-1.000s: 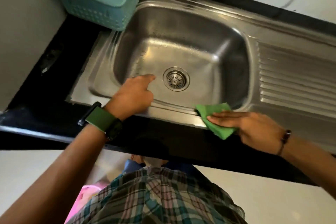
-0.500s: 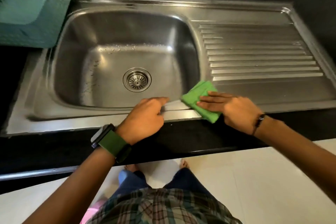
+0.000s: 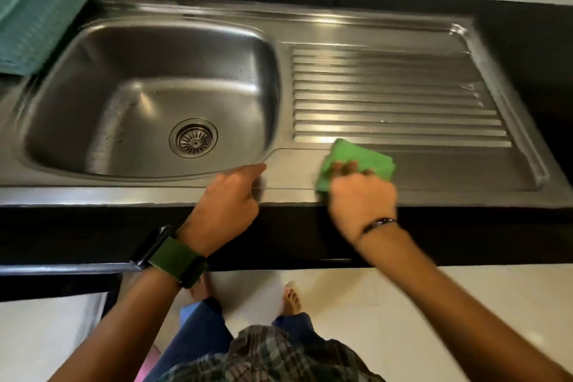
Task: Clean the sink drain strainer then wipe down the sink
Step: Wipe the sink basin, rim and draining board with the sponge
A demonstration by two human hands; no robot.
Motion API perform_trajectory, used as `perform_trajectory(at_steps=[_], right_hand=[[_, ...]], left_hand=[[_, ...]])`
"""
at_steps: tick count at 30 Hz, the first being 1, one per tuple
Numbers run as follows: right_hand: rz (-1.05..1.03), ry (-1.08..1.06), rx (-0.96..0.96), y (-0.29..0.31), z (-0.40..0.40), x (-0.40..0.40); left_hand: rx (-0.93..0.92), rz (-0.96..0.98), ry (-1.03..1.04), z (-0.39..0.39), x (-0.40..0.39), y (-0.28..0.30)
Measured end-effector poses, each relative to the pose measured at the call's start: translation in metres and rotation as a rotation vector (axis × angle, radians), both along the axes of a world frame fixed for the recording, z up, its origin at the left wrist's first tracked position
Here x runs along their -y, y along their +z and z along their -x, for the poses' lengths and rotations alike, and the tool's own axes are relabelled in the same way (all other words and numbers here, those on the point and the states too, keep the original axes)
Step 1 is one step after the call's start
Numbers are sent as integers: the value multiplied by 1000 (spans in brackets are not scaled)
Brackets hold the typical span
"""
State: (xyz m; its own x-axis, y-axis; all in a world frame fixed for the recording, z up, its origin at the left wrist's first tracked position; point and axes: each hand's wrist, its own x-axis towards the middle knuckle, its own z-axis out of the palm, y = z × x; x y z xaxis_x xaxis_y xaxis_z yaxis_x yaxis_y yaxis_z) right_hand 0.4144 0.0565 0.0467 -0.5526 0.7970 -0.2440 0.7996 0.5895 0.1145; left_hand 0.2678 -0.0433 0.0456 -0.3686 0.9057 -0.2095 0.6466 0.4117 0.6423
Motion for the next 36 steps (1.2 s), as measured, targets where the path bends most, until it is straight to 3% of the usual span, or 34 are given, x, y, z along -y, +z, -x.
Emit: perform_trajectory(at_steps=[5, 10, 13, 18, 23, 30, 36], right_hand=[[151, 302, -181, -4, 59, 33], [110, 439, -190, -22, 12, -31], [30, 208, -116, -24, -45, -95], [16, -480, -28, -3, -156, -183], [-33, -598, -129, -13, -101, -176], [-69, -240, -170, -24, 63, -74], [-62, 67, -168, -32, 43, -77]], left_hand=[[-127, -32, 36, -9, -12, 7], [-120, -50, -12, -4, -31, 9], [-131, -43, -75, -11, -51, 5], [-87, -104, -246, -21, -76, 1], [-33, -35, -338, -7, -90, 1], [-35, -163, -309, 17, -104, 14], [-27, -177, -278, 36, -112, 23]])
